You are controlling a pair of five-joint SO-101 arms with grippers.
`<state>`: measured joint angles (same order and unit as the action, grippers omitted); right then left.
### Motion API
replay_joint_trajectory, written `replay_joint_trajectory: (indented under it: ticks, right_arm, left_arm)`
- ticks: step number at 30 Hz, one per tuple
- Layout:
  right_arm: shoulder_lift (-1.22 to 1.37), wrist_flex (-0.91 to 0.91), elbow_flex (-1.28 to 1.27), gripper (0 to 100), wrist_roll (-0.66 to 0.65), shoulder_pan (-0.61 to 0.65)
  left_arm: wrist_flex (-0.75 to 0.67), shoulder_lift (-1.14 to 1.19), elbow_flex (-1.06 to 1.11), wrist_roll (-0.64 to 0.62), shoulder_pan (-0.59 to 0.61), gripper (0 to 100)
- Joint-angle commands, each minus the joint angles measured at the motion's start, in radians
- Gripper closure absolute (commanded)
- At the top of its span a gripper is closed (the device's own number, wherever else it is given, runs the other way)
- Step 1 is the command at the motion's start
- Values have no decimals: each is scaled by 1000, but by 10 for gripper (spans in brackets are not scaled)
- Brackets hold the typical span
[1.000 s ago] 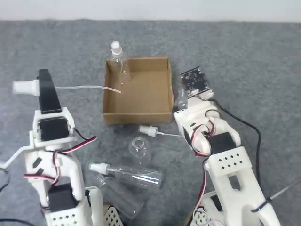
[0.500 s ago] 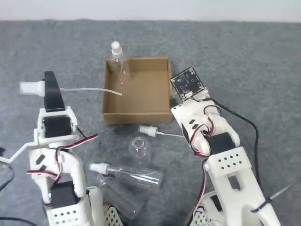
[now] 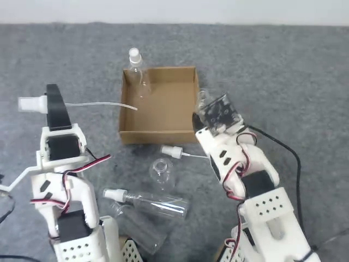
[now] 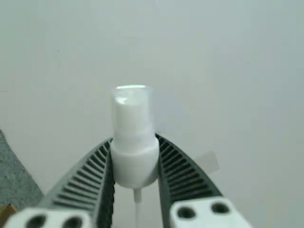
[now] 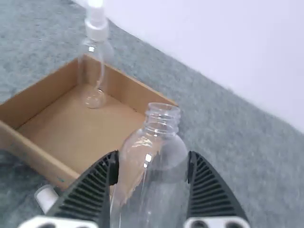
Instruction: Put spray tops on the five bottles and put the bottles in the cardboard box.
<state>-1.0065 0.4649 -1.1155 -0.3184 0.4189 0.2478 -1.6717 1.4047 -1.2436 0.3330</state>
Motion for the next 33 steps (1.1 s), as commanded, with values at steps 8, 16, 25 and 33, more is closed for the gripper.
replay_joint_trajectory:
  ticks: [8,16,25,33]
  right_arm:
    - [-197,-234,-206,945,-184,139]
    - [-246,-237,-238,945,-186,142]
    - [-248,-237,-242,945,-262,166]
    - [-249,-239,-273,945,-353,262]
  left_arm:
    - [6,-11,-18,-6,-8,989]
    - [6,-11,-8,41,-78,989]
    - [3,-11,8,101,-169,989]
    - [3,-11,10,101,-170,989]
